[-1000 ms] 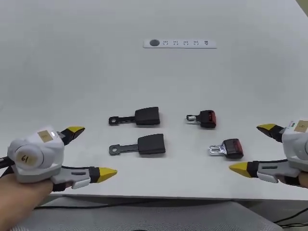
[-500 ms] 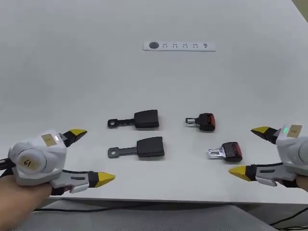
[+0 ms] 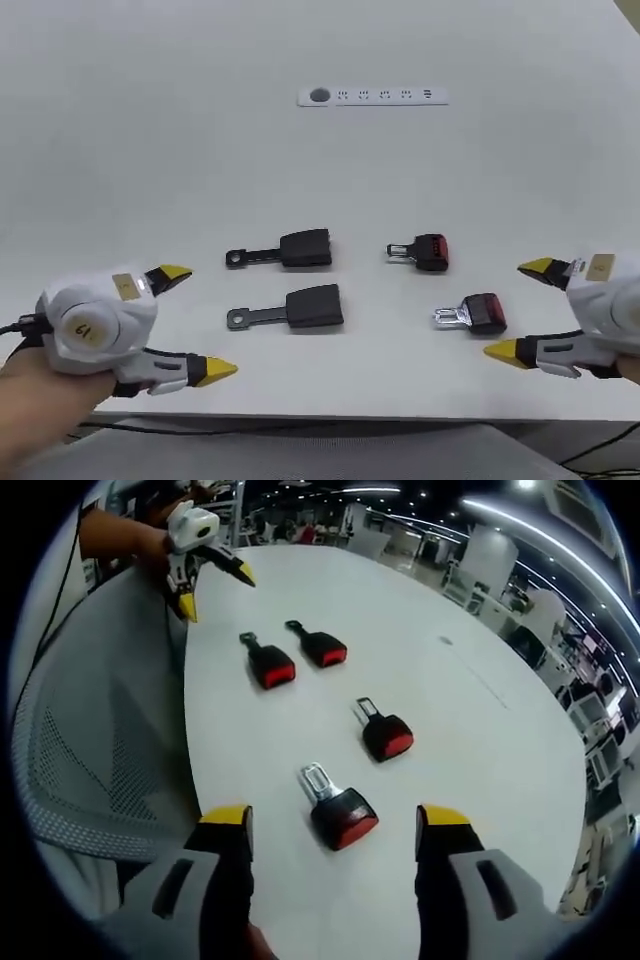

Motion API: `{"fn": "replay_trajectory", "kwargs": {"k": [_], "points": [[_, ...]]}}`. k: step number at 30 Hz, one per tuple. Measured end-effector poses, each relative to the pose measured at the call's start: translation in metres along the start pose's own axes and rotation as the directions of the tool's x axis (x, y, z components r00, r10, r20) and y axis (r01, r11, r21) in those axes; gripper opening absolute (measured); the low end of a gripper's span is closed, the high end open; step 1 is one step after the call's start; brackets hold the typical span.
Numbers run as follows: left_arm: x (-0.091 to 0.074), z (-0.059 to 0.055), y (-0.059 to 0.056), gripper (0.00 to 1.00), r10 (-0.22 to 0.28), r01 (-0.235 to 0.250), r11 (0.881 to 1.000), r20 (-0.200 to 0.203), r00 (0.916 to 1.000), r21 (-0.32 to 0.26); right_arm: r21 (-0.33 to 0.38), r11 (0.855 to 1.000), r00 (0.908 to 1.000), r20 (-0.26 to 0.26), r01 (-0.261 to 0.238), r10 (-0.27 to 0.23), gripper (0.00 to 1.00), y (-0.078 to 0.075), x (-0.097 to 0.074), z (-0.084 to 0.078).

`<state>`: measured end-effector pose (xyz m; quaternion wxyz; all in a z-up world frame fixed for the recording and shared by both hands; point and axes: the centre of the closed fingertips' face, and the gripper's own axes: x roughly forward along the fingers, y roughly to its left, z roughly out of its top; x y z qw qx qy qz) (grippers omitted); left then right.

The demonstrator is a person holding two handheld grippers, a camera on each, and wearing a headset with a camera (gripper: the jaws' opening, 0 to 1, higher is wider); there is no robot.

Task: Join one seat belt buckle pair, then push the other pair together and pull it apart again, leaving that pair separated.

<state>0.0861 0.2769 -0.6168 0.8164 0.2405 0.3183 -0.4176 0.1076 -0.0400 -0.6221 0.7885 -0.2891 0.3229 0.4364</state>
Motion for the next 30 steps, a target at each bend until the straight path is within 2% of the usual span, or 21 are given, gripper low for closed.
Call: {"fn": "replay_trajectory", "kwargs": {"k": [5, 11, 13, 15, 21, 23, 26, 27, 30], "points": [[0.007, 0.004, -0.005, 0.74, -0.015, 0.015, 1.000, 0.008, 0.9999, -0.005, -0.031, 0.999, 0.9999, -0.010, -0.005, 0.005, 0.63, -0.001, 0.001, 0.000], [0.021, 0.004, -0.011, 0.73, -0.063, 0.064, 0.996, -0.029, 0.9976, 0.059, -0.061, 0.998, 0.9995, -0.030, -0.014, 0.013, 0.61, -0.001, 0.006, 0.000], [0.025, 0.005, -0.010, 0.67, -0.079, 0.082, 0.994, -0.036, 0.9962, 0.069, -0.077, 0.997, 0.9990, -0.039, -0.025, 0.022, 0.60, 0.000, 0.009, -0.001], [0.030, 0.009, -0.009, 0.60, -0.086, 0.089, 0.994, -0.035, 0.9957, 0.068, -0.105, 0.994, 0.9977, -0.056, -0.044, 0.038, 0.59, 0.001, 0.012, -0.004], [0.043, 0.020, -0.009, 0.58, -0.101, 0.104, 0.991, -0.039, 0.9941, 0.082, -0.147, 0.986, 0.9944, -0.080, -0.080, 0.069, 0.58, 0.002, 0.017, -0.007], [0.047, 0.025, -0.012, 0.58, -0.111, 0.115, 0.989, -0.047, 0.9927, 0.097, -0.162, 0.982, 0.9925, -0.089, -0.098, 0.084, 0.58, 0.003, 0.019, -0.007], [0.054, 0.028, -0.014, 0.57, -0.129, 0.135, 0.984, -0.056, 0.9900, 0.114, -0.181, 0.973, 0.9860, -0.108, -0.145, 0.127, 0.53, 0.005, 0.023, -0.010], [0.057, 0.028, -0.015, 0.57, -0.145, 0.151, 0.982, -0.066, 0.9873, 0.114, -0.185, 0.967, 0.9810, -0.117, -0.175, 0.155, 0.51, 0.009, 0.024, -0.011], [0.065, 0.028, -0.015, 0.56, -0.168, 0.176, 0.980, -0.077, 0.9827, 0.098, -0.198, 0.965, 0.9811, -0.122, -0.172, 0.150, 0.50, 0.004, 0.030, -0.013]]}}
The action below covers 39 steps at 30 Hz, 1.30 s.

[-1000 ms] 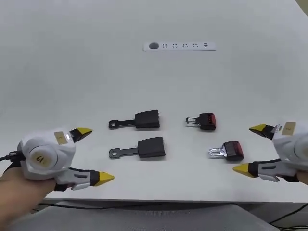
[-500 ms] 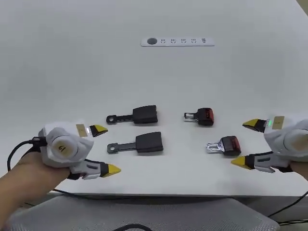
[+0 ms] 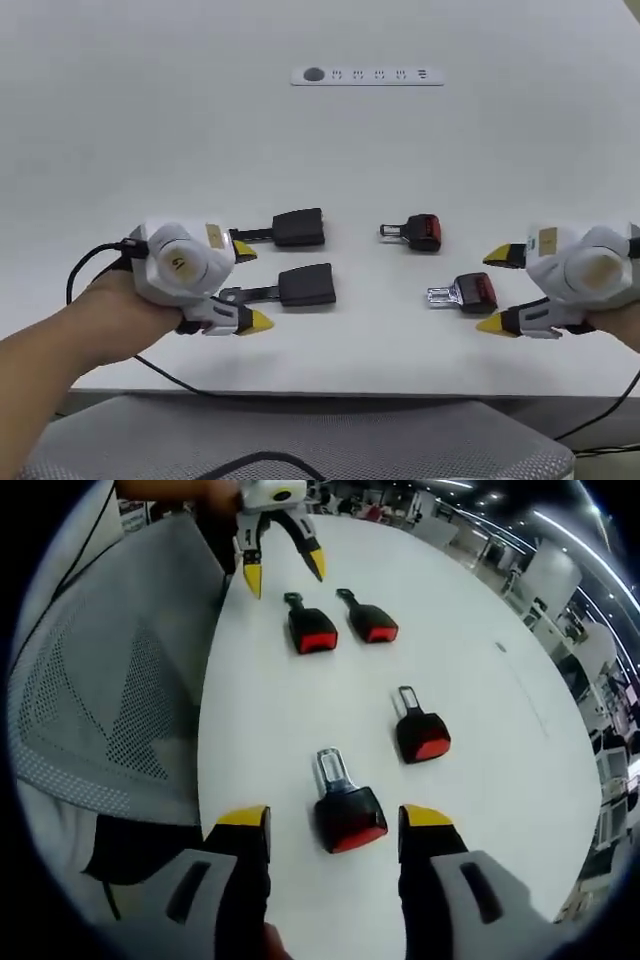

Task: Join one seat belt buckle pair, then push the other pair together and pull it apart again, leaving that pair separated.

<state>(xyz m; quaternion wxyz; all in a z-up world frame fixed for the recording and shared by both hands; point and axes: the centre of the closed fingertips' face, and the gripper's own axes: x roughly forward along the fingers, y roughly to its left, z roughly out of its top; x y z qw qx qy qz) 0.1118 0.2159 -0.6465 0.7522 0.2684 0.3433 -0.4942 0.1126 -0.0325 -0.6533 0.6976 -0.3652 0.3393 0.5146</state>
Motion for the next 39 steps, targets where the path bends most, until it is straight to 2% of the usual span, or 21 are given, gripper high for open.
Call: {"fn": "replay_trajectory", "kwargs": {"k": [4, 6, 10, 14, 17, 22, 24, 30, 33, 36, 39], "points": [[0.009, 0.007, 0.000, 0.52, -0.009, 0.010, 1.000, -0.017, 0.9998, 0.016, -0.009, 1.000, 0.9998, -0.010, -0.016, 0.016, 0.50, -0.004, 0.006, -0.002], [0.014, 0.011, 0.001, 0.52, -0.017, 0.017, 1.000, -0.013, 0.9998, 0.022, -0.017, 0.999, 0.9993, -0.017, -0.034, 0.033, 0.50, -0.005, 0.011, -0.004], [0.023, 0.016, 0.001, 0.53, -0.031, 0.031, 0.999, -0.016, 0.9994, 0.034, -0.037, 0.997, 0.9965, -0.041, -0.075, 0.073, 0.49, -0.002, 0.013, -0.006], [0.030, 0.021, 0.004, 0.52, -0.047, 0.048, 0.998, -0.007, 0.9988, 0.042, -0.051, 0.994, 0.9941, -0.055, -0.096, 0.093, 0.48, 0.000, 0.012, -0.007], [0.035, 0.024, 0.006, 0.49, -0.071, 0.073, 0.995, -0.020, 0.9972, 0.061, -0.055, 0.993, 0.9925, -0.065, -0.107, 0.103, 0.47, -0.002, 0.015, -0.010], [0.045, 0.015, 0.007, 0.46, -0.116, 0.121, 0.988, -0.062, 0.9913, 0.095, -0.058, 0.990, 0.9899, -0.073, -0.125, 0.121, 0.45, -0.005, 0.020, -0.014], [0.046, 0.016, 0.006, 0.44, -0.125, 0.132, 0.984, -0.063, 0.9901, 0.122, -0.065, 0.989, 0.9885, -0.079, -0.134, 0.129, 0.45, -0.004, 0.021, -0.014], [0.049, 0.015, 0.002, 0.41, -0.157, 0.164, 0.978, -0.064, 0.9855, 0.130, -0.064, 0.986, 0.9849, -0.092, -0.153, 0.147, 0.44, -0.006, 0.026, -0.018], [0.053, 0.010, 0.003, 0.40, -0.165, 0.176, 0.973, -0.084, 0.9826, 0.147, -0.064, 0.985, 0.9825, -0.103, -0.163, 0.156, 0.43, -0.007, 0.029, -0.023], [0.050, 0.014, 0.002, 0.37, -0.169, 0.182, 0.971, -0.092, 0.9812, 0.153, -0.066, 0.983, 0.9807, -0.105, -0.172, 0.165, 0.42, -0.007, 0.031, -0.023], [0.054, 0.006, -0.001, 0.35, -0.183, 0.206, 0.962, -0.138, 0.9734, 0.177, -0.068, 0.981, 0.9785, -0.109, -0.183, 0.175, 0.40, -0.005, 0.034, -0.022]]}}
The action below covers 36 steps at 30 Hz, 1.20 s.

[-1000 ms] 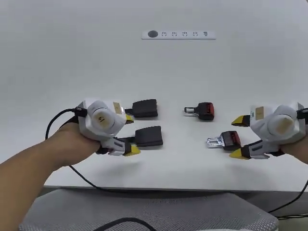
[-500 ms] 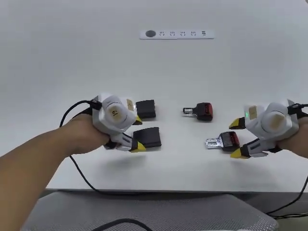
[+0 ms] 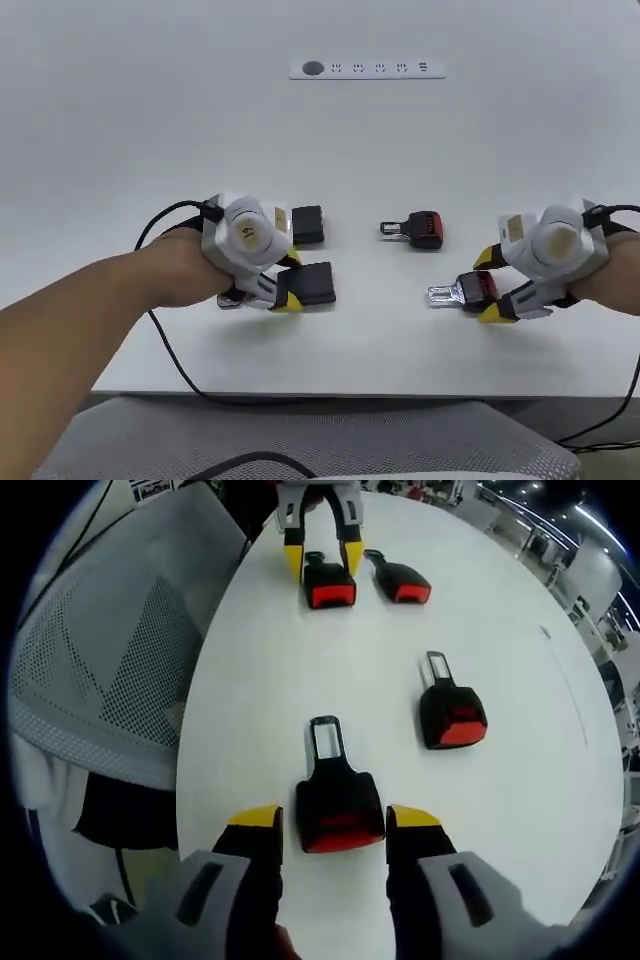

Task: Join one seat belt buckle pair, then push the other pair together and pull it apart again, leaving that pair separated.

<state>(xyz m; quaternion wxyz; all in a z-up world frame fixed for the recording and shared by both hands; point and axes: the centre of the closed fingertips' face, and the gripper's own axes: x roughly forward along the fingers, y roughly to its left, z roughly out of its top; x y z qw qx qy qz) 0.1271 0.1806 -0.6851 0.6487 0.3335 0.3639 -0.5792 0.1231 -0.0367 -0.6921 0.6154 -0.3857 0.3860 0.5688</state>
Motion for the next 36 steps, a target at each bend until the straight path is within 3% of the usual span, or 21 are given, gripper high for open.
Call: {"fn": "replay_trajectory", "kwargs": {"k": [10, 17, 25, 36], "points": [[0.0054, 0.0004, -0.0028, 0.34, -0.029, 0.029, 0.999, -0.010, 0.9995, 0.035, -0.022, 1.000, 0.9994, -0.034, -0.008, 0.007, 0.38, 0.0005, 0.0013, -0.0023], [0.0061, 0.0018, -0.0042, 0.33, -0.035, 0.037, 0.997, -0.029, 0.9990, 0.068, 0.025, 0.999, 0.9995, -0.008, -0.031, 0.031, 0.34, 0.0023, 0.0026, -0.0032], [0.0038, 0.0027, -0.0059, 0.33, -0.040, 0.041, 0.997, -0.023, 0.9989, 0.062, 0.068, 0.997, 0.9985, 0.051, -0.024, 0.020, 0.34, 0.0022, 0.0052, -0.0029], [0.0041, 0.0002, -0.0033, 0.33, -0.043, 0.044, 0.998, -0.020, 0.9989, 0.050, 0.055, 0.998, 0.9986, 0.049, -0.020, 0.017, 0.34, -0.0008, 0.0048, -0.0039]]}}
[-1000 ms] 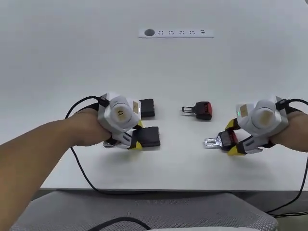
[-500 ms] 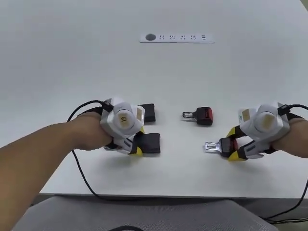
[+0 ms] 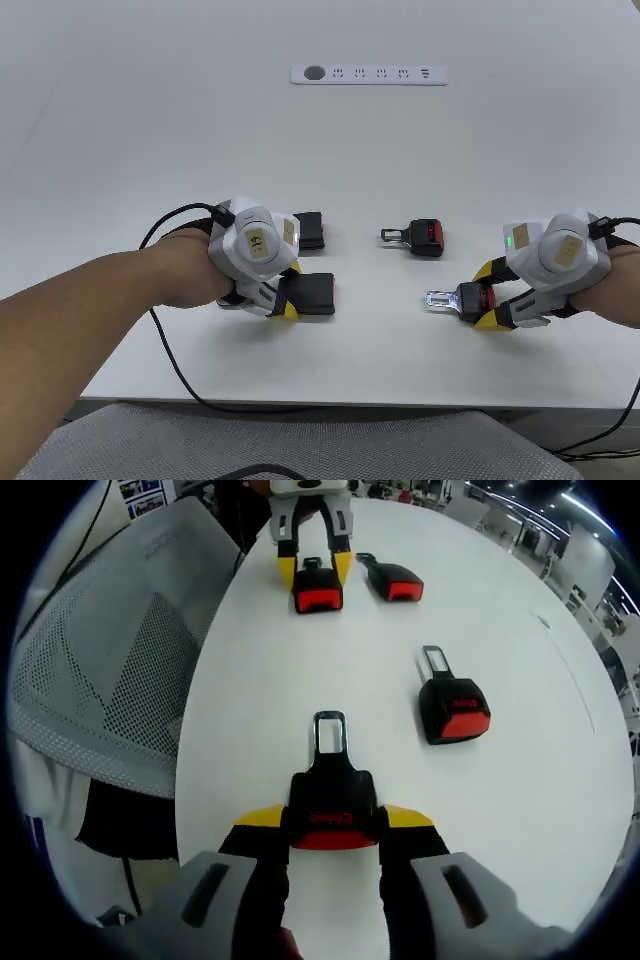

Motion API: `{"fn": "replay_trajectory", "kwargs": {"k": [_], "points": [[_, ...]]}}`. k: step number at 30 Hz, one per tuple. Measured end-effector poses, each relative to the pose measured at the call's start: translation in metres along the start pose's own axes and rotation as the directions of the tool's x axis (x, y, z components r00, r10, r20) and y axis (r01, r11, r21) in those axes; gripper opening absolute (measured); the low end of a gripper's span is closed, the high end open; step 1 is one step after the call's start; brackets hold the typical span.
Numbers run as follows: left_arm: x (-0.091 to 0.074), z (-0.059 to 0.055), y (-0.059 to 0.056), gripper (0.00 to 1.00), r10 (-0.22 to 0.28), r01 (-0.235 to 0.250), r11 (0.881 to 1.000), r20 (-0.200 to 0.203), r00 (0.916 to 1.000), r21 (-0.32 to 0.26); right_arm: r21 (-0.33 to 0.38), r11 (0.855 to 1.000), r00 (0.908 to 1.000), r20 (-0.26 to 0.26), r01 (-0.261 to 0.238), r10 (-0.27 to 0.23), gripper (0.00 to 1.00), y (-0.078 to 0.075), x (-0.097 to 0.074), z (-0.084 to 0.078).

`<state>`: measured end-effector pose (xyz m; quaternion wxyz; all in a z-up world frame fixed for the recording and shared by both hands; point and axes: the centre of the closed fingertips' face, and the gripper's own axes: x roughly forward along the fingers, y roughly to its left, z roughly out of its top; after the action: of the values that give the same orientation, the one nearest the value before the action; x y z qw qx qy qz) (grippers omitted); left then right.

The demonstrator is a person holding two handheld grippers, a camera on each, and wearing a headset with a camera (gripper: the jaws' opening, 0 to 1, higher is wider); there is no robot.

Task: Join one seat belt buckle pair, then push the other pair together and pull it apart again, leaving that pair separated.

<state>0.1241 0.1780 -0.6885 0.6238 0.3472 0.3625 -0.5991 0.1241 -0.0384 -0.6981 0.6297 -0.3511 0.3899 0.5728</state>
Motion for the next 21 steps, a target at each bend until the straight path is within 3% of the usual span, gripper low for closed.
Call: {"fn": "replay_trajectory", "kwargs": {"k": [14, 21], "points": [[-0.001, 0.000, 0.000, 0.33, 0.011, -0.010, 1.000, 0.019, 0.9998, -0.027, -0.001, 1.000, 1.0000, -0.003, 0.001, -0.001, 0.34, -0.001, 0.002, 0.002], [0.000, 0.000, 0.001, 0.33, 0.011, -0.009, 0.999, 0.031, 0.9994, -0.043, -0.007, 1.000, 0.9997, 0.024, 0.001, -0.001, 0.34, 0.003, 0.009, 0.020]]}}
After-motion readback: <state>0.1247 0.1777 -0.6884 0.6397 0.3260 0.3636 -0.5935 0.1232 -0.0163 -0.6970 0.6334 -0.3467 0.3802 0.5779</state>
